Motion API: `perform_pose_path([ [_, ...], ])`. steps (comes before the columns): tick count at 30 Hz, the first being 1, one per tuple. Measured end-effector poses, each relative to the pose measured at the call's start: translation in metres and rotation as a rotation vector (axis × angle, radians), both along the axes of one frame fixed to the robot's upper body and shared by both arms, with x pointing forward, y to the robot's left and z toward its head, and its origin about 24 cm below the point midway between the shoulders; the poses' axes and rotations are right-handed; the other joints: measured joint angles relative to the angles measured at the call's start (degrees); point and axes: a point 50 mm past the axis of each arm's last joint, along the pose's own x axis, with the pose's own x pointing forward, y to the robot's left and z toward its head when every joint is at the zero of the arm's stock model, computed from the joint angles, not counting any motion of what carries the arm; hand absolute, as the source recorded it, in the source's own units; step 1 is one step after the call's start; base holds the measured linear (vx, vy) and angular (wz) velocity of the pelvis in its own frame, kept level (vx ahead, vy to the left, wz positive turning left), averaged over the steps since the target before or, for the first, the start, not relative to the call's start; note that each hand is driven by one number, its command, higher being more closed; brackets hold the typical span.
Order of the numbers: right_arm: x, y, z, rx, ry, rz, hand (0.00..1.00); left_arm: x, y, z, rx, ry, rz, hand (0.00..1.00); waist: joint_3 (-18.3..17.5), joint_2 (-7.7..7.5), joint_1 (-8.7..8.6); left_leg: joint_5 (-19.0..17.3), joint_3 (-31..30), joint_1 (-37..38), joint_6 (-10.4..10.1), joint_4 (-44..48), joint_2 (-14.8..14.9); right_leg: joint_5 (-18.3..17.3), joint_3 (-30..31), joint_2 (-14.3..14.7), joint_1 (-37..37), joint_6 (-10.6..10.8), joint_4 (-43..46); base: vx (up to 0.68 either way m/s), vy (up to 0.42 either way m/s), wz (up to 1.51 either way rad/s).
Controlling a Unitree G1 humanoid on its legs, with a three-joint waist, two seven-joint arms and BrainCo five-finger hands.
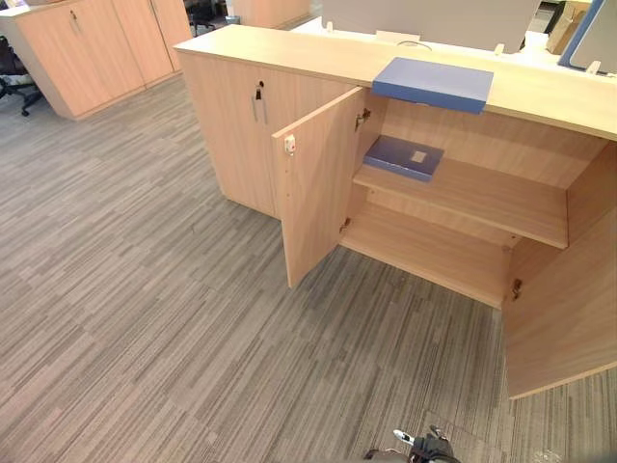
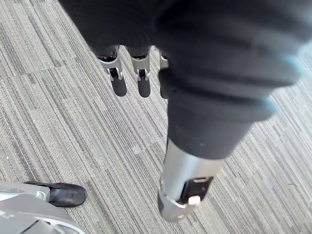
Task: Walk over to the cabinet, pick up the folder, carry it to the office cabinet, place the folder inside the office cabinet, then close the office cabinet door
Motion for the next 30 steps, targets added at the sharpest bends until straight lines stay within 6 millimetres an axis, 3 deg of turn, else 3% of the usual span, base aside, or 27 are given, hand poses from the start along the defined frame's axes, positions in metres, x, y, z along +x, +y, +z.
perform_pose_path([
  [5,-0.002,0.001,-0.002,0.034,0.001,-0.084,0.00,0.005,0.001,0.001,-0.001,-0.011,-0.009,0.00,-0.06,-0.02,-0.65,-0.62,-0.27,-1.17,-1.15,0.30,2.05,-0.28,-0.91,2.63,0.02,0.21,-2.22,0.09,0.002,0.01],
  [8,0.006,0.007,-0.001,0.059,-0.022,-0.105,0.00,0.014,0.005,0.003,0.016,-0.022,-0.045,0.00,-0.10,-0.73,-0.85,-3.94,0.18,-2.96,-2.87,5.96,4.71,-0.98,-0.73,5.04,1.31,0.50,-4.21,0.18,-0.072,-0.11],
  [10,0.012,0.013,-0.001,0.074,-0.035,-0.094,0.00,0.017,0.011,0.005,0.030,-0.029,-0.049,0.00,0.14,-1.92,-0.77,-7.79,0.40,-5.72,-3.74,18.06,7.67,-0.93,0.60,7.31,4.64,0.45,-7.56,0.28,-0.178,-0.41],
  [12,0.015,0.015,0.000,0.069,-0.038,-0.068,0.00,0.017,0.014,0.006,0.039,-0.036,-0.043,0.00,0.24,-1.90,-0.22,-9.44,0.33,-9.40,-2.47,34.54,11.48,-0.96,2.52,9.31,8.21,0.42,-9.66,0.25,-0.123,-0.71],
  [13,0.016,0.016,0.000,0.066,-0.038,-0.044,0.00,0.015,0.014,0.007,0.041,-0.040,-0.037,0.00,0.32,-1.65,0.42,-6.78,-0.64,-13.06,0.85,47.32,14.21,-1.43,4.40,10.11,10.95,-0.19,-11.11,0.20,-0.029,-0.84],
  [14,0.019,0.017,0.001,0.066,-0.043,-0.030,0.00,0.015,0.014,0.007,0.041,-0.039,-0.037,0.00,0.61,-2.09,1.25,-7.38,-1.48,-15.22,0.82,52.54,15.02,-1.72,6.01,10.22,12.06,-0.31,-11.57,0.28,0.027,-1.08],
  [16,0.022,0.015,0.002,0.059,-0.048,-0.026,0.00,0.015,0.010,0.006,0.027,-0.047,-0.019,0.00,1.22,-2.03,2.11,-13.58,-4.29,-23.08,0.11,59.73,14.60,-2.14,10.27,9.61,13.50,-0.65,-12.00,0.29,0.110,-0.97],
  [18,0.020,0.014,0.001,0.057,-0.038,-0.029,0.00,0.013,0.010,0.006,0.021,-0.047,0.004,0.00,2.61,-2.20,2.88,-14.66,-6.45,-26.89,-0.16,54.73,12.01,-2.39,12.57,7.65,14.76,-0.39,-11.61,0.25,0.200,-0.83],
  [19,0.018,0.013,0.000,0.054,-0.030,-0.030,0.00,0.008,0.009,0.005,0.015,-0.037,0.018,0.00,2.93,-1.85,3.28,-13.28,-7.91,-27.47,-0.72,44.97,10.16,-3.79,13.92,6.22,15.19,1.80,-10.42,0.31,0.341,-0.79],
  [20,0.016,0.011,0.000,0.047,-0.027,-0.030,0.00,0.005,0.006,0.004,0.007,-0.031,0.026,0.00,2.80,-0.76,3.30,-10.47,-9.69,-26.90,-0.82,37.94,9.50,-4.73,14.62,6.19,15.32,3.24,-9.66,0.28,0.339,-0.67],
  [21,0.013,0.012,-0.001,0.052,-0.014,-0.025,0.00,0.003,0.004,0.002,-0.007,-0.024,0.039,0.00,3.72,-0.47,3.69,-4.34,-10.53,-24.53,-1.45,32.85,8.23,-6.43,16.72,5.00,16.13,5.51,-8.09,0.32,0.358,-0.34],
  [22,0.012,0.019,-0.002,0.068,-0.010,-0.002,0.00,0.004,0.010,0.004,0.009,-0.032,0.039,0.00,3.33,-1.67,3.66,-4.04,-9.21,-22.52,-1.75,29.60,7.03,-6.64,16.64,4.45,15.39,5.27,-7.04,0.24,0.238,-0.27],
  [24,0.017,0.019,-0.001,0.062,-0.023,0.015,0.00,0.007,0.011,0.005,0.012,-0.045,0.037,0.00,3.37,-2.00,3.83,-3.62,-9.06,-20.88,-1.36,27.82,5.53,-6.14,16.97,6.45,14.56,3.55,-6.58,0.20,0.096,-0.09],
  [26,0.021,0.018,0.001,0.058,-0.035,0.019,0.00,0.006,0.010,0.005,0.007,-0.050,0.053,0.00,3.13,-2.36,4.15,-4.12,-8.74,-20.04,-0.67,28.59,4.00,-6.24,16.76,5.54,16.08,2.51,-9.17,0.15,0.041,-0.16],
  [30,0.024,0.027,0.000,0.068,-0.029,0.051,0.00,0.001,0.011,0.003,-0.001,-0.039,0.080,0.00,2.74,-2.32,4.18,-4.57,-9.18,-19.89,-0.06,28.91,3.87,-4.18,19.14,5.81,16.73,3.38,-12.84,0.08,0.034,-0.29],
])
